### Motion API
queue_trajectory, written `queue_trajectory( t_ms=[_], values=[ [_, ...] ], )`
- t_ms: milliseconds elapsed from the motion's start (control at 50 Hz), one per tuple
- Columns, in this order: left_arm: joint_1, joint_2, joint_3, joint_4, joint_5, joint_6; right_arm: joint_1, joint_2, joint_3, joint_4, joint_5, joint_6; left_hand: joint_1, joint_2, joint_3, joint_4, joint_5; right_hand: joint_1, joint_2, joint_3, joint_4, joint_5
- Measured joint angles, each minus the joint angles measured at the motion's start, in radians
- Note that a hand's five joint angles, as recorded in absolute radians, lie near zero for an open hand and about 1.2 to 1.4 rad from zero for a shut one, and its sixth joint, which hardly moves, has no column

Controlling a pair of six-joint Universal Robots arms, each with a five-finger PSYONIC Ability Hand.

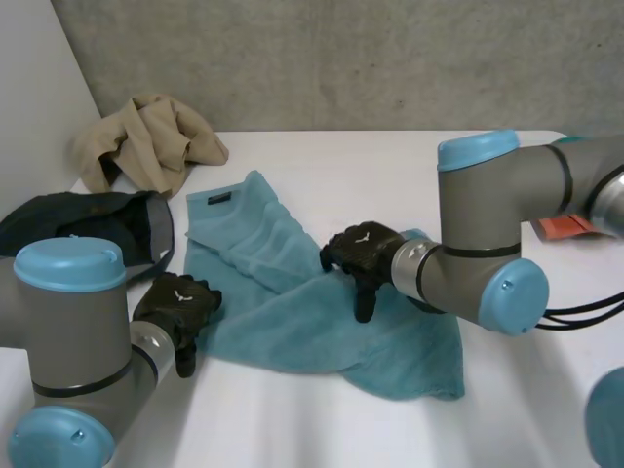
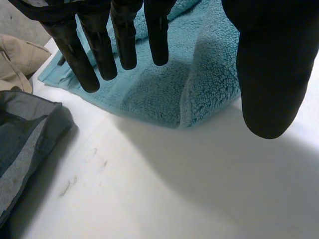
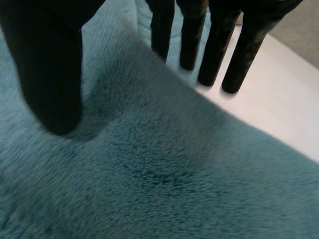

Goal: Fold the laundry.

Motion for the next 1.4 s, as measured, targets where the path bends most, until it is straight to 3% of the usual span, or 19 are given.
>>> queue_trajectory(
  t_ms=[40,60,80,120,360,460,480,520,600,940,1100,1260,1340,1360,1400],
  values=[
    [-0.003,-0.001,0.001,0.011,-0.001,-0.001,0.004,0.019,-0.022,0.014,-0.002,-0.002,0.000,0.000,0.000,0.000,0.000,0.484,0.562,0.533,0.531,0.504],
    [-0.005,-0.001,0.002,0.015,-0.001,-0.001,0.005,0.015,-0.027,0.017,-0.003,0.000,0.000,0.000,0.000,0.000,0.000,0.484,0.562,0.533,0.531,0.504],
    [-0.006,-0.001,0.003,0.020,-0.001,-0.001,0.006,0.006,-0.028,0.017,-0.004,0.002,0.000,0.000,0.000,0.000,0.000,0.620,0.758,0.746,0.754,0.722],
    [-0.008,-0.001,0.004,0.028,-0.001,-0.002,0.007,-0.017,-0.024,0.014,-0.005,0.006,0.000,0.000,0.000,-0.001,-0.001,0.625,0.804,0.798,0.816,0.765],
    [-0.018,-0.056,0.051,0.122,-0.003,0.000,-0.003,-0.297,0.168,-0.039,-0.009,0.010,0.040,0.038,0.035,0.034,0.032,0.625,0.805,0.813,0.834,0.767],
    [-0.016,-0.100,0.089,0.134,-0.004,0.000,-0.012,-0.378,0.264,-0.063,-0.008,0.004,0.456,0.406,0.407,0.407,0.397,0.625,0.805,0.813,0.834,0.767],
    [-0.014,-0.115,0.107,0.135,-0.004,0.000,-0.021,-0.413,0.307,-0.079,-0.009,-0.001,0.706,0.664,0.663,0.668,0.655,0.625,0.805,0.813,0.835,0.767],
    [-0.013,-0.125,0.128,0.135,-0.005,0.000,-0.037,-0.454,0.354,-0.095,-0.010,-0.011,0.767,0.794,0.791,0.798,0.765,0.625,0.805,0.813,0.835,0.767],
    [-0.015,-0.115,0.158,0.134,-0.005,0.001,-0.081,-0.532,0.433,-0.125,-0.008,-0.055,0.767,0.819,0.816,0.826,0.768,0.625,0.805,0.813,0.835,0.767],
    [-0.106,0.295,0.233,0.083,-0.002,0.015,-0.234,-0.742,0.466,-0.109,0.036,-0.300,0.767,0.820,0.820,0.826,0.768,0.625,0.805,0.818,0.838,0.767],
    [-0.124,0.277,0.280,0.055,-0.007,0.025,-0.248,-0.732,0.454,-0.088,0.060,-0.376,0.767,0.821,0.820,0.830,0.768,0.625,0.805,0.828,0.838,0.767],
    [-0.113,0.027,0.423,0.056,-0.022,0.098,-0.237,-0.549,0.356,-0.136,0.117,-0.400,0.767,0.821,0.822,0.830,0.768,0.625,0.805,0.828,0.838,0.767],
    [-0.111,-0.025,0.469,0.057,-0.030,0.119,-0.236,-0.536,0.345,-0.145,0.123,-0.400,0.767,0.822,0.822,0.830,0.768,0.625,0.805,0.828,0.838,0.767],
    [-0.102,-0.149,0.623,0.065,-0.062,0.185,-0.226,-0.421,0.208,-0.293,0.182,-0.394,0.767,0.823,0.822,0.831,0.768,0.625,0.805,0.828,0.838,0.767],
    [-0.095,-0.197,0.719,0.079,-0.080,0.213,-0.226,-0.413,0.194,-0.309,0.186,-0.392,0.767,0.825,0.822,0.831,0.768,0.625,0.815,0.828,0.838,0.767]
  ],
)
